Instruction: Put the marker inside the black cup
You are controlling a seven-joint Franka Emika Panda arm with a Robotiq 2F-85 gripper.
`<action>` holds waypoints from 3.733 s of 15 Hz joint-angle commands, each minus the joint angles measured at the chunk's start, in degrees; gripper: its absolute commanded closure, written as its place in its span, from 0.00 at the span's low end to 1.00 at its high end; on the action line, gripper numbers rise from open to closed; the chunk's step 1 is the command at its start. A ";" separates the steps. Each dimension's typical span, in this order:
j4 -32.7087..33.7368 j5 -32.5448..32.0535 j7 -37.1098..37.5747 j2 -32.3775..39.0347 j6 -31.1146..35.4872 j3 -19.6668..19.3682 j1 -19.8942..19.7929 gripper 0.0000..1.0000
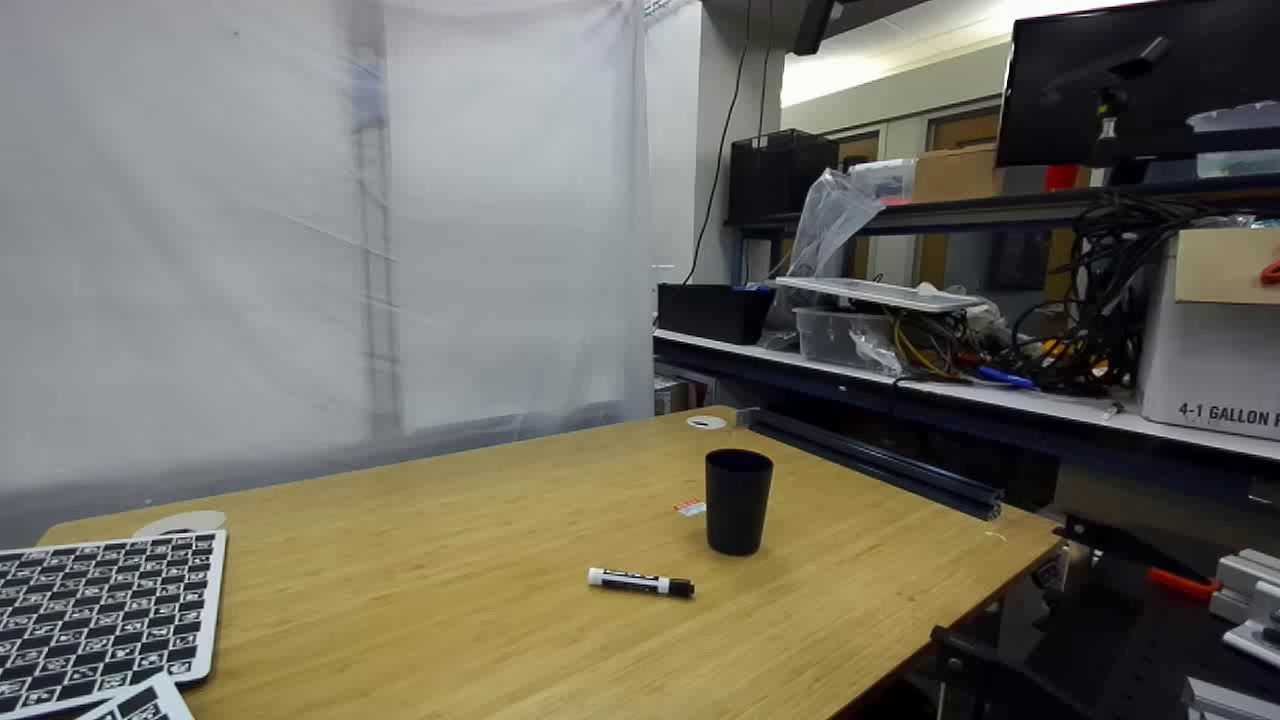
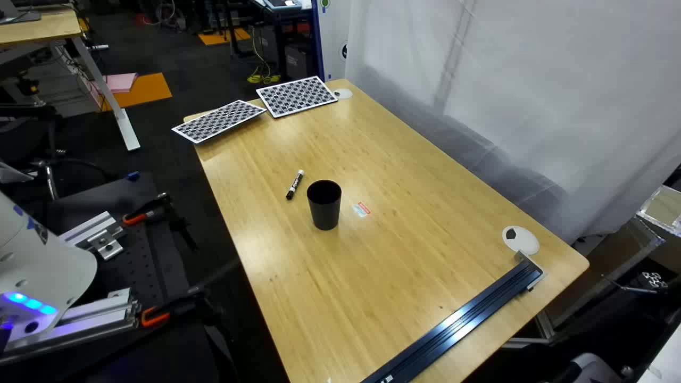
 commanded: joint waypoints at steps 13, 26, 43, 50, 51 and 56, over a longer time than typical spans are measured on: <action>0.62 0.06 -0.08 -0.22 -0.06 0.07 -0.12 0.00; 1.40 -0.65 -6.53 8.65 1.26 -1.04 1.25 0.00; -4.17 -0.85 -16.02 27.07 14.86 -1.40 5.18 0.00; -3.26 -3.32 -17.61 39.09 22.26 -1.25 4.70 0.00; -2.38 -5.13 -17.40 43.19 24.25 -1.35 4.09 0.00; 6.36 -15.84 -14.41 61.07 29.97 -6.32 2.78 0.00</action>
